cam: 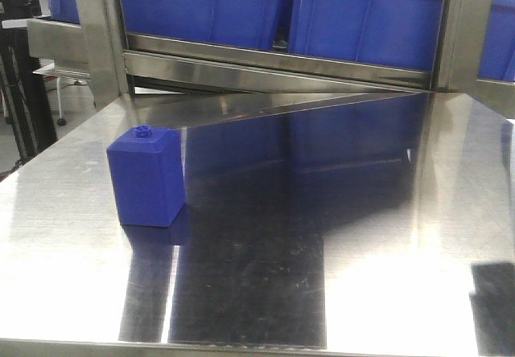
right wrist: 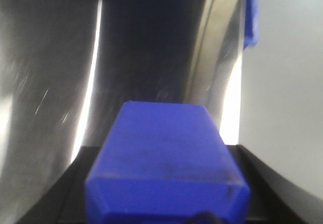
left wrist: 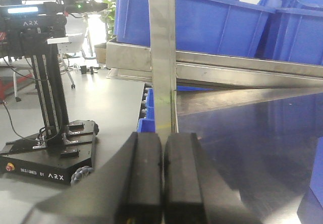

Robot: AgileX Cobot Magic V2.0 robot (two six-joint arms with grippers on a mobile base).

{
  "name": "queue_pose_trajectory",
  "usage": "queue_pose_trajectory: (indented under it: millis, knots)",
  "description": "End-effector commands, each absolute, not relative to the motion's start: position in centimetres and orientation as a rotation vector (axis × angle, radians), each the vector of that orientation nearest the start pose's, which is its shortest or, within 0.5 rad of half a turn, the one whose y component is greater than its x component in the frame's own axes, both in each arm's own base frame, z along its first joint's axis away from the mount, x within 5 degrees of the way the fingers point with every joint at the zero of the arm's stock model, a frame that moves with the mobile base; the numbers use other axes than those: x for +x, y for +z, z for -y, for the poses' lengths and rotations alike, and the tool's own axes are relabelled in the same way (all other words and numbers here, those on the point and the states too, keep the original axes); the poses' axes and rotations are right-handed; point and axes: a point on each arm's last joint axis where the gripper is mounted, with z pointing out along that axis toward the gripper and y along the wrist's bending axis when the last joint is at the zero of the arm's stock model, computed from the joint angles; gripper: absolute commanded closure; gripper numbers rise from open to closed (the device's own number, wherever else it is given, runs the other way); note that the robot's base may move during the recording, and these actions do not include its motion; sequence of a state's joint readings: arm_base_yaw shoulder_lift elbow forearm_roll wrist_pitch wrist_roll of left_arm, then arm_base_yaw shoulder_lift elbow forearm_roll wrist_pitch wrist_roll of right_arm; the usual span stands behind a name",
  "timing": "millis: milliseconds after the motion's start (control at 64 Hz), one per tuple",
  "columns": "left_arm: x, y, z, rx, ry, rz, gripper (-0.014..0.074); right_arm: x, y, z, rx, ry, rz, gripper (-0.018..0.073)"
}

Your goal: Pick and sort blue part to right shelf

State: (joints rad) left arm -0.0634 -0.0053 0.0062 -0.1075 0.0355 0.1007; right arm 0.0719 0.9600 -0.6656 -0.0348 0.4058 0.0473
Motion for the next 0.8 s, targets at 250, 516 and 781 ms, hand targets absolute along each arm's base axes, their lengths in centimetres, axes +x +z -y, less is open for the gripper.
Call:
queue_pose_trajectory:
  millis: [250,516,781]
  knots:
    - [5.5,20.9,0.3,0.027,-0.068,-1.432,0.0472,14.2,31.2,-0.2,0.042,0.062,-1.730,0.0127]
    - [5.5,20.9,0.3,0.027,-0.068,-1.432,0.0472,8.9,32.4,-0.2,0.025,0.055,-1.552,0.0127]
    - [5.5,20.9,0.3,0.027,-0.068,-1.432,0.0472,6.1,32.6,-0.1,0.022,0.057,-1.467,0.0127]
